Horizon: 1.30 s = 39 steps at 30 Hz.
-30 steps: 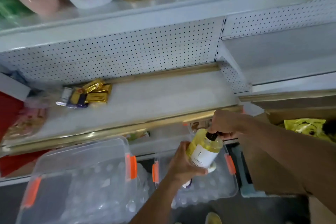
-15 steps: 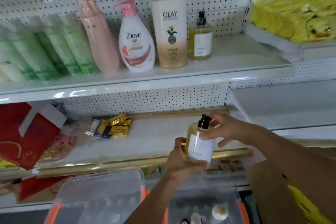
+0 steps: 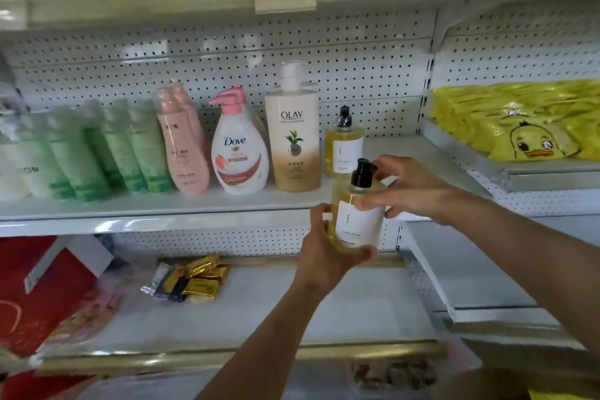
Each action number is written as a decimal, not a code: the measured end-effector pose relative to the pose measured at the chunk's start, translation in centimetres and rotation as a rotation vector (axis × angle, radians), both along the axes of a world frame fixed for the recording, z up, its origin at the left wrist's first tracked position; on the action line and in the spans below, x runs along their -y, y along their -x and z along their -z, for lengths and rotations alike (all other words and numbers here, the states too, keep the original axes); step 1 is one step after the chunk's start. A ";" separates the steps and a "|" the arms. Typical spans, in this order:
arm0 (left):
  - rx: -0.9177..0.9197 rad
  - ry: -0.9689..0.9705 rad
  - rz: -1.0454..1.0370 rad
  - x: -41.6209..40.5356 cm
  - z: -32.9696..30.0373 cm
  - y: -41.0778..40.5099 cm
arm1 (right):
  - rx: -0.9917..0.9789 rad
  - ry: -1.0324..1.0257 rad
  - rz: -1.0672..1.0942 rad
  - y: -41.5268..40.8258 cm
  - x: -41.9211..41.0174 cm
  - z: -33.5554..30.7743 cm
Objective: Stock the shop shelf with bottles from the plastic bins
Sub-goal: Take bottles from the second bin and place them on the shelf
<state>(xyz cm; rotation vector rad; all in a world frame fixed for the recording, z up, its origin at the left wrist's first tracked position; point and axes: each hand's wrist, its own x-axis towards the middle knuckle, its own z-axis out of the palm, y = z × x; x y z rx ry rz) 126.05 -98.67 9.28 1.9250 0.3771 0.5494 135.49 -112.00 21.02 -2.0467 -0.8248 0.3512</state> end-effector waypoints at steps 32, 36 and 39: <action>-0.010 -0.300 -0.297 -2.5 -2.7 -10.5 | 0.536 0.182 -0.044 -9.4 -6.7 -2.8; -0.062 -0.373 -0.260 -3.2 -2.4 -10.9 | 0.542 0.184 -0.047 -10.1 -7.3 -2.8; -0.092 -0.398 -0.218 -3.7 -2.0 -11.1 | 0.548 0.197 -0.039 -10.6 -7.8 -2.7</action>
